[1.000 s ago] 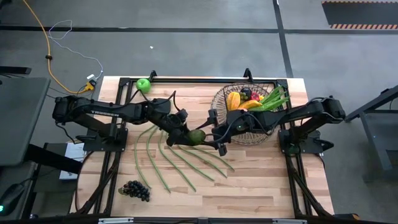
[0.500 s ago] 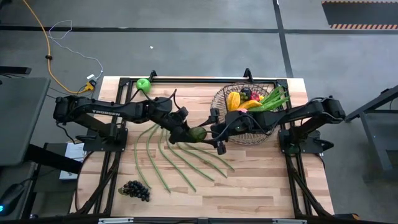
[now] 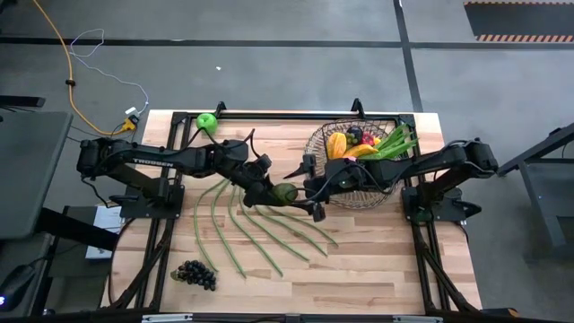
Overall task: Build produce basket
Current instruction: Put the green lime into the wire basket
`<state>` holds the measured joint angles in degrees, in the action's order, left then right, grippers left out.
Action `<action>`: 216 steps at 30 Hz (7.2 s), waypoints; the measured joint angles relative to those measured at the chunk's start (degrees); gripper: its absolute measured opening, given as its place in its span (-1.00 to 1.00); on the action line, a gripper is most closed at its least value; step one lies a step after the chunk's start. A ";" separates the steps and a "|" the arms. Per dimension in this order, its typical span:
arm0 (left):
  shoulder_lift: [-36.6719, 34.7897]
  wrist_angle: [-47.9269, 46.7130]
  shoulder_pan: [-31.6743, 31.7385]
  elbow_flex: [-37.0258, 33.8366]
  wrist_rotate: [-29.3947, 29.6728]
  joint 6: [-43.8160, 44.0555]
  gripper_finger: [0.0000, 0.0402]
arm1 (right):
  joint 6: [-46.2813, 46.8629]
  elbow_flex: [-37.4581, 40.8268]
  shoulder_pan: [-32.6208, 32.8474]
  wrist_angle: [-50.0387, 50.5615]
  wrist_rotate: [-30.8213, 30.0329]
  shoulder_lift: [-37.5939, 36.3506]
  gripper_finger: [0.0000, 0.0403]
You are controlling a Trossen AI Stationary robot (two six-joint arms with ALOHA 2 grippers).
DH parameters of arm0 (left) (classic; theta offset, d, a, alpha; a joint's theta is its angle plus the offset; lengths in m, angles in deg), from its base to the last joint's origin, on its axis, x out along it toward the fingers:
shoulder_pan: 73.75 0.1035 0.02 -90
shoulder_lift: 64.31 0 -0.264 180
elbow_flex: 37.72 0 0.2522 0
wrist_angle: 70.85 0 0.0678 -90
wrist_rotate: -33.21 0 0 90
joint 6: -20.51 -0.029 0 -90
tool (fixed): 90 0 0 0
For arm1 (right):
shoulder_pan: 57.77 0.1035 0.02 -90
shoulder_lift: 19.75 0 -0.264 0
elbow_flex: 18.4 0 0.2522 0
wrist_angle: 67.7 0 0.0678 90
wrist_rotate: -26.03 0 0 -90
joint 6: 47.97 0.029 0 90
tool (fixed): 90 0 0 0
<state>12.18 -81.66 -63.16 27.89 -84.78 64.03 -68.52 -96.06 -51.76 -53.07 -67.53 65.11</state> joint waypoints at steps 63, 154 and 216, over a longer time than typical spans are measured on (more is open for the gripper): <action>-0.15 1.52 6.64 -0.02 -6.96 -2.60 0.43 | -0.49 0.09 -0.03 -0.31 -2.41 -0.07 0.86; -23.67 10.89 -2.71 -14.60 48.02 -24.29 0.67 | 38.07 28.78 -9.76 3.06 -11.76 -48.49 0.36; -23.69 11.00 -1.92 -14.49 42.76 -22.65 0.67 | 72.12 18.73 -18.89 68.76 -21.28 -38.73 0.38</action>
<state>-11.51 -70.65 -65.09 13.40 -42.02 41.38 3.60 -77.33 -70.66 15.69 -88.81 26.38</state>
